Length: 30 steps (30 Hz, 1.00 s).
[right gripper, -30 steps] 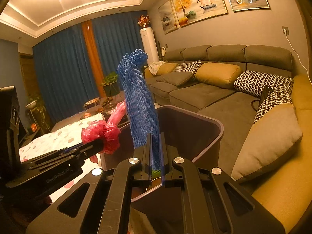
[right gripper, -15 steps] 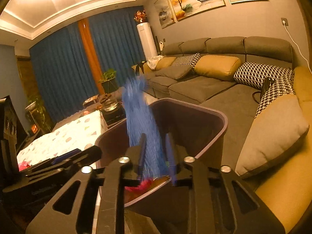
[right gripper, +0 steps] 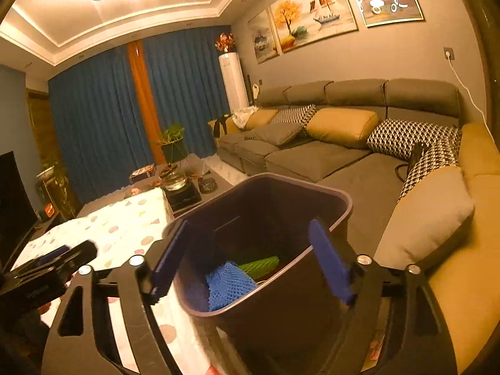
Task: Collect trash
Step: 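Move both open tools back over the remaining trash on the bed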
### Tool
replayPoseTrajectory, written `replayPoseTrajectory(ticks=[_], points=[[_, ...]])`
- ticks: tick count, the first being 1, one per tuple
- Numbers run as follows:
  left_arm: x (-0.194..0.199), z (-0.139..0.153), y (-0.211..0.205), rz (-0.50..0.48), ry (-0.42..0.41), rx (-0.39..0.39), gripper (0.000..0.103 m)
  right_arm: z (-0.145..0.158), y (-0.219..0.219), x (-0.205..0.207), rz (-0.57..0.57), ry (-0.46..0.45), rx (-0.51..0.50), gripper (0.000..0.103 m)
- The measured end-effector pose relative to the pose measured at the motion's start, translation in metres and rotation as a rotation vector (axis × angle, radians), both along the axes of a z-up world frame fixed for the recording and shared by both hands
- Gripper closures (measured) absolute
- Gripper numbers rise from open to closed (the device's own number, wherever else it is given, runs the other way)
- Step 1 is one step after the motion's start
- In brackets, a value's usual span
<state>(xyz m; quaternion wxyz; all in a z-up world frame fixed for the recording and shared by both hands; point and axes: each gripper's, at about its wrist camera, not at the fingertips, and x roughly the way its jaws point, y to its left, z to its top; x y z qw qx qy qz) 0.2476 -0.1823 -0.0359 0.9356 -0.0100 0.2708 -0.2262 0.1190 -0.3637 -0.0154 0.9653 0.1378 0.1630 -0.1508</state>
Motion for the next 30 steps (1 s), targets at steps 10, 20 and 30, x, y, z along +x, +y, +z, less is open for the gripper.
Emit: replayPoseTrajectory(ticks=[10,20,30], points=[[-0.033,0.008,0.103,0.233,-0.056,0.062,0.014,0.005,0.073,0.002,0.161,0.006,-0.024,0.016],[-0.046,0.003,0.212,0.458,-0.041,0.088,0.012,-0.003,0.181,0.032,0.363,0.048,-0.058,0.016],[-0.044,0.004,0.278,0.539,-0.054,0.076,0.012,-0.028,0.265,0.087,0.469,0.13,-0.11,0.016]])
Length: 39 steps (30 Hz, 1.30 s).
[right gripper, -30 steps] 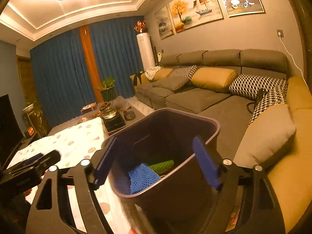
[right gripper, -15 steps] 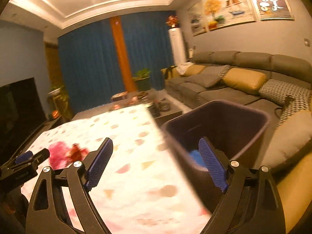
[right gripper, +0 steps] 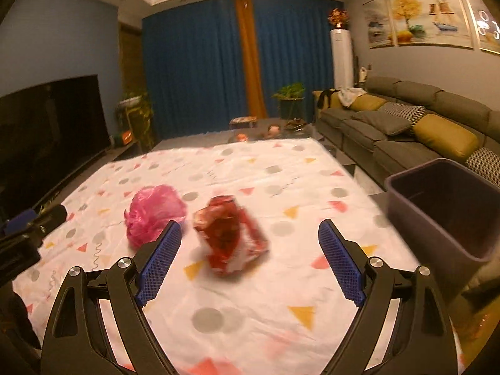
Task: Collect trash
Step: 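Move both open tools back over the remaining trash on the bed, then grasp the second pink bag with the left tool while the right tool grasps the red snack wrapper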
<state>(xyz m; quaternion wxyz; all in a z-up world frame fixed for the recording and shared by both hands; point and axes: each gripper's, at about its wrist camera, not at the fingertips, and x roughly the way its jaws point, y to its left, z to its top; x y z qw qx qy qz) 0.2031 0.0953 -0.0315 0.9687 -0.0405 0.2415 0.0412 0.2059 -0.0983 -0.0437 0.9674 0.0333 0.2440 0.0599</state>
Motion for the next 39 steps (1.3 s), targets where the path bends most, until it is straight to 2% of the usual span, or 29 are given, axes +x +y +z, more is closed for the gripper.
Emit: replayPoseTrajectory(ticks=[5,11,17,18,22,27,30,34,35,39], points=[[0.017,-0.004,0.002,-0.036,0.006,-0.02,0.012,-0.008,0.018,0.025,0.003,0.039,-0.025,0.02],[0.04,-0.015,-0.008,-0.101,0.024,-0.024,0.012,-0.023,0.03,0.052,0.012,0.099,-0.033,0.028],[0.061,-0.027,-0.015,-0.124,0.061,-0.022,0.012,-0.039,0.028,0.072,0.02,0.185,-0.019,0.05],[0.063,-0.028,-0.016,-0.128,0.063,-0.019,0.012,-0.041,0.026,0.073,0.015,0.195,-0.008,0.057],[0.079,-0.034,-0.025,-0.141,0.085,-0.012,0.012,-0.041,0.017,0.071,0.015,0.193,0.032,0.068],[0.099,-0.044,-0.029,-0.14,0.137,-0.014,0.012,-0.035,0.009,0.06,-0.008,0.158,0.02,0.07],[0.111,-0.055,-0.029,-0.158,0.199,-0.032,0.028,-0.03,0.003,0.052,-0.007,0.147,0.029,0.07],[0.118,-0.07,-0.03,-0.185,0.283,-0.043,0.06,-0.025,-0.002,0.042,-0.001,0.133,0.038,0.07],[0.117,-0.07,-0.029,-0.185,0.284,-0.048,0.072,-0.024,-0.003,0.039,0.001,0.129,0.039,0.07],[0.113,-0.069,-0.029,-0.2,0.27,-0.057,0.09,-0.019,-0.004,0.028,0.01,0.108,0.044,0.07]])
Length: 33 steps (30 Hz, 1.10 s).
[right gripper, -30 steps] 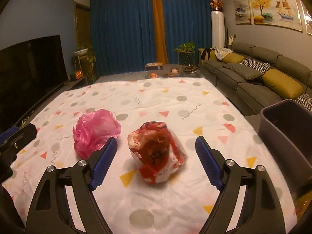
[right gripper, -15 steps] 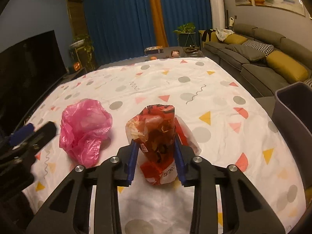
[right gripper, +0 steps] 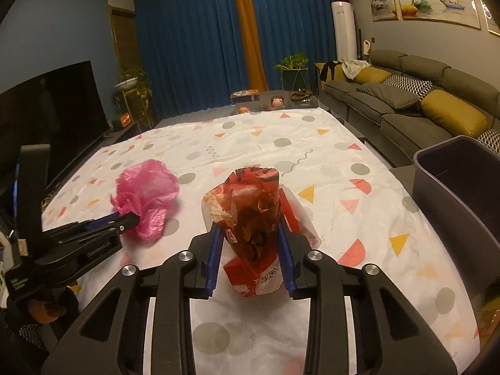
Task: Collect trash
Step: 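Grasp the second pink bag with the left tool while the right tool grasps the red snack wrapper, then carry the pink bag and red wrapper with both tools over the grey bin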
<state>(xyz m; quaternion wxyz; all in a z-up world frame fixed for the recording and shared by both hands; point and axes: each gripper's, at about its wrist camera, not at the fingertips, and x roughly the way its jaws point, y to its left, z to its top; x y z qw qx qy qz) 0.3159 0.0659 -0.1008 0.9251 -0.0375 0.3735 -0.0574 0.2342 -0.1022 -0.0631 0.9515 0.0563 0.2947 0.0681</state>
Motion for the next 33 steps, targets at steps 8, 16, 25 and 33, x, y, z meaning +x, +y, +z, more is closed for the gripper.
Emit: replayPoseTrajectory(ticks=[8,16,25,33], points=[[-0.026,0.023,-0.005,-0.014,-0.079,-0.003,0.099,0.013,-0.012,-0.024,0.002,-0.04,0.01,0.07],[-0.067,0.064,-0.038,-0.072,-0.184,0.012,0.099,0.029,-0.039,-0.051,-0.026,-0.086,0.031,0.07],[-0.09,0.085,-0.095,-0.172,-0.234,0.018,0.099,0.045,-0.081,-0.079,-0.074,-0.143,0.041,0.07],[-0.095,0.095,-0.17,-0.318,-0.263,-0.001,0.099,0.053,-0.147,-0.096,-0.194,-0.199,0.037,0.07]])
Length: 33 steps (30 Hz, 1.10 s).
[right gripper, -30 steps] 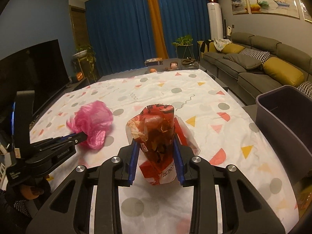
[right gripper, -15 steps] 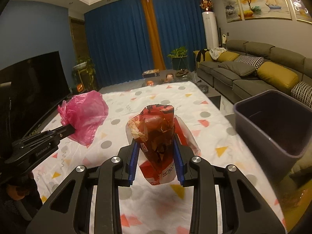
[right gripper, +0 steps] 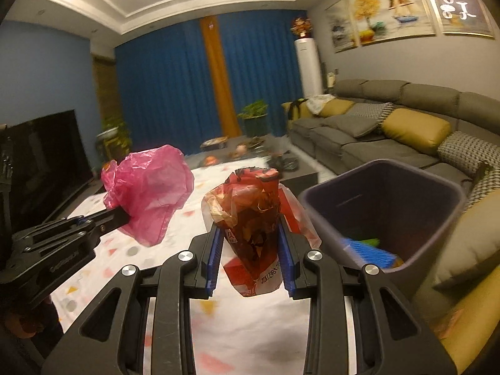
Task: Collect trash
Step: 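Carry the pink bag and red wrapper with both tools over the grey bin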
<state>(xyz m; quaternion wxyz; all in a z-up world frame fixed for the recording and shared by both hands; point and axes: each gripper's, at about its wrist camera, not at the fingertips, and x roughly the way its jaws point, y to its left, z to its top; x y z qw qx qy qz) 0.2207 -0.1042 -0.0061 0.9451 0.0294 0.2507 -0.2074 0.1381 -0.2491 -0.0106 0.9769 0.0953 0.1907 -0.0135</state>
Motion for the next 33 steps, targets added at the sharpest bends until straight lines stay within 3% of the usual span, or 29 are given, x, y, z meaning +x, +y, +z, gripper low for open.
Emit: replayPoseTrajectory(ticks=[8,15,28,33], points=[[0.02,-0.006,-0.088,-0.151,0.005,-0.019,0.099,-0.003,-0.079,0.004,-0.166,-0.009,0.011,0.07],[0.047,-0.024,-0.138,-0.214,0.05,-0.035,0.098,-0.016,-0.109,0.017,-0.218,0.009,0.019,0.07],[0.066,-0.05,-0.171,-0.267,0.11,-0.016,0.097,-0.034,-0.122,0.038,-0.247,0.055,0.01,0.064],[0.074,-0.054,-0.174,-0.273,0.129,-0.022,0.081,-0.036,-0.128,0.04,-0.256,0.062,0.016,0.052]])
